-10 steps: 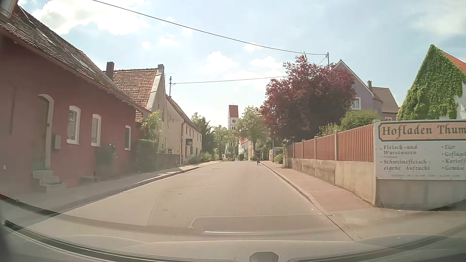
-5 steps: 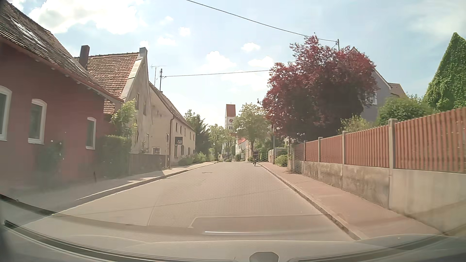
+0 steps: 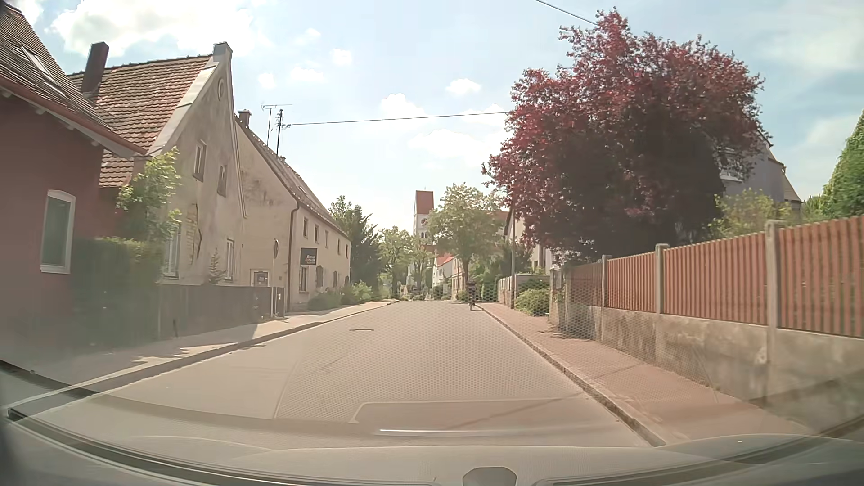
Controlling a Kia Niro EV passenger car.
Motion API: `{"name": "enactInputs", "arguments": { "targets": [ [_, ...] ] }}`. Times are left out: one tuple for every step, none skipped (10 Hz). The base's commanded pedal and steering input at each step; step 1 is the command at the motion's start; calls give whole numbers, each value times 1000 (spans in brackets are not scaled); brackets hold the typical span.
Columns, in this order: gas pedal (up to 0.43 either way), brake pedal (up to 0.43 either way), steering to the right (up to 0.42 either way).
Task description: Follow the waypoints while adhering to traffic rules and regulations
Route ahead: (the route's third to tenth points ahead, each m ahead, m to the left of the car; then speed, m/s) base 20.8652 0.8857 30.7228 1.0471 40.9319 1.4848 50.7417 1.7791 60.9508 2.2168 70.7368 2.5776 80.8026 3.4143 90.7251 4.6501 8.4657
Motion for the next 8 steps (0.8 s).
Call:
{"name": "enactInputs", "arguments": {
  "targets": [
    [169, 0, 4],
    [157, 0, 3],
    [150, 0, 3],
    [150, 0, 3],
    [150, 0, 3],
    [150, 0, 2],
    [150, 0, 1],
    [150, 0, 1]
  ]
}}
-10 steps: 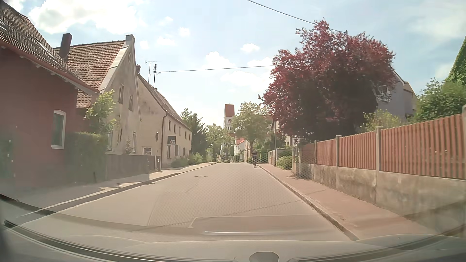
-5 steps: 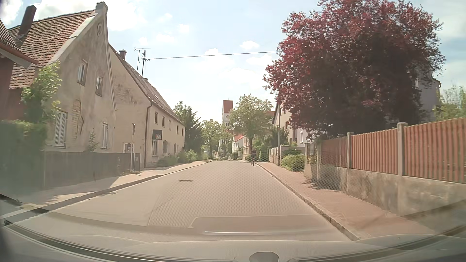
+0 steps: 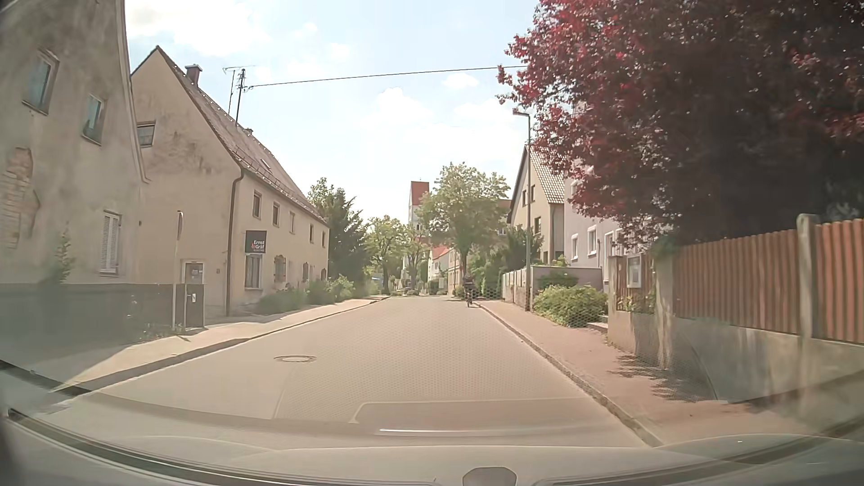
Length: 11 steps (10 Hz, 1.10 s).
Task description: Follow the waypoints while adhering to traffic rules and regulations
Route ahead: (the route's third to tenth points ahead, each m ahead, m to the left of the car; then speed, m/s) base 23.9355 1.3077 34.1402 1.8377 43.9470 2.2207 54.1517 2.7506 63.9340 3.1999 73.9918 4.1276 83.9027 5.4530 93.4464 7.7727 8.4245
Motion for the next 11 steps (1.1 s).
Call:
{"name": "enactInputs", "arguments": {
  "targets": [
    [150, 0, 0],
    [150, 0, -1],
    [150, 0, -1],
    [150, 0, -1],
    [150, 0, -1],
    [150, 0, -1],
    [150, 0, -1],
    [150, 0, -1],
    [150, 0, -2],
    [150, 0, -2],
    [150, 0, -2]
  ]
}}
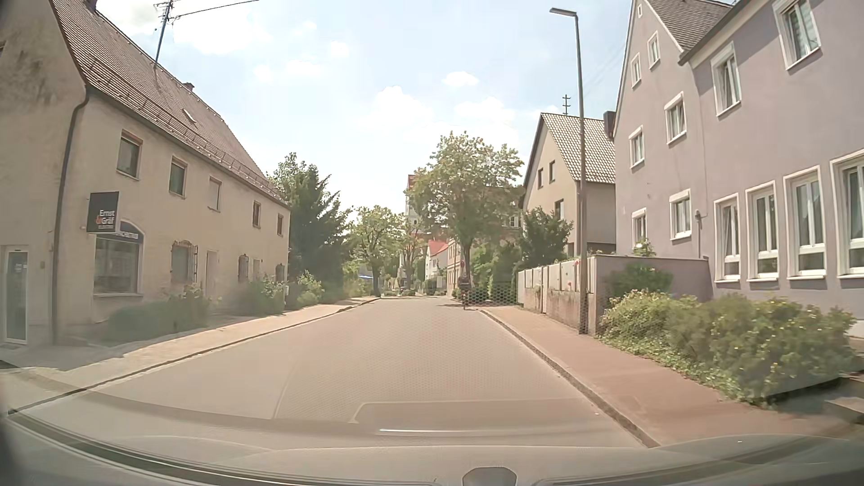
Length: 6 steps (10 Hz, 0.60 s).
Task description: Follow the waypoints while adhering to traffic rules and regulations
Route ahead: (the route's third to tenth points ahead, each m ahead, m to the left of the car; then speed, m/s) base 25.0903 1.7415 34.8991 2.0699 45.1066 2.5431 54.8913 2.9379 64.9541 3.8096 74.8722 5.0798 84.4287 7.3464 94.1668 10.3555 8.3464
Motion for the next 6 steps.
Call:
{"name": "enactInputs", "arguments": {
  "targets": [
    [150, 0, -2],
    [150, 0, -2],
    [138, 0, -2],
    [138, 0, -2],
    [138, 0, -4],
    [138, 0, -6]
  ]
}}
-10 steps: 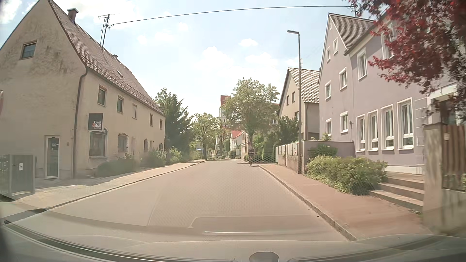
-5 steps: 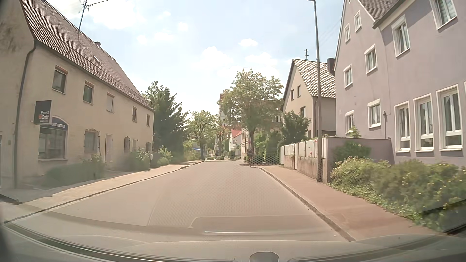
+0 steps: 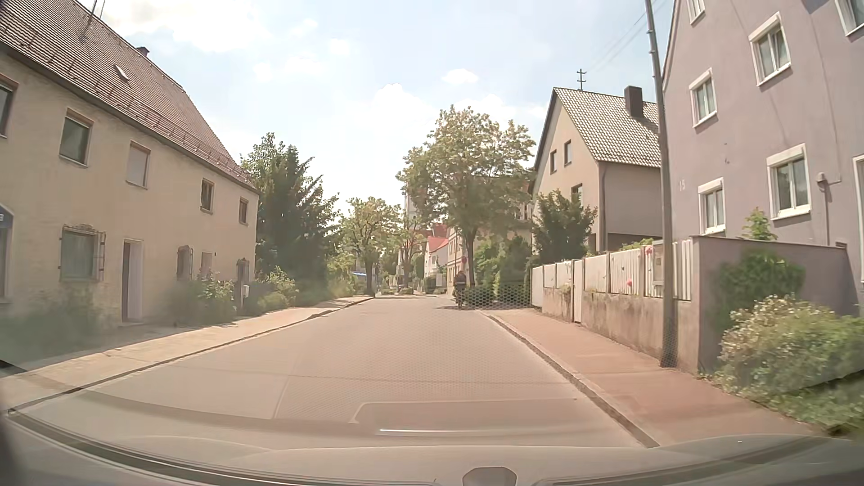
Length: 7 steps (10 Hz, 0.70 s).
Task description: Follow the waypoints while adhering to traffic rules and regulations
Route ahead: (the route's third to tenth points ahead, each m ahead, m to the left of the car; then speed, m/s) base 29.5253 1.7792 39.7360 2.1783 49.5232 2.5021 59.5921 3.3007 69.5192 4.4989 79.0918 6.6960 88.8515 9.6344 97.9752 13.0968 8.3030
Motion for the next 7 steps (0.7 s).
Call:
{"name": "enactInputs", "arguments": {
  "targets": [
    [138, 0, -6],
    [130, 0, -6],
    [130, 0, -6],
    [118, 0, -7],
    [118, 0, -8],
    [118, 0, -9],
    [118, 0, -10]
  ]
}}
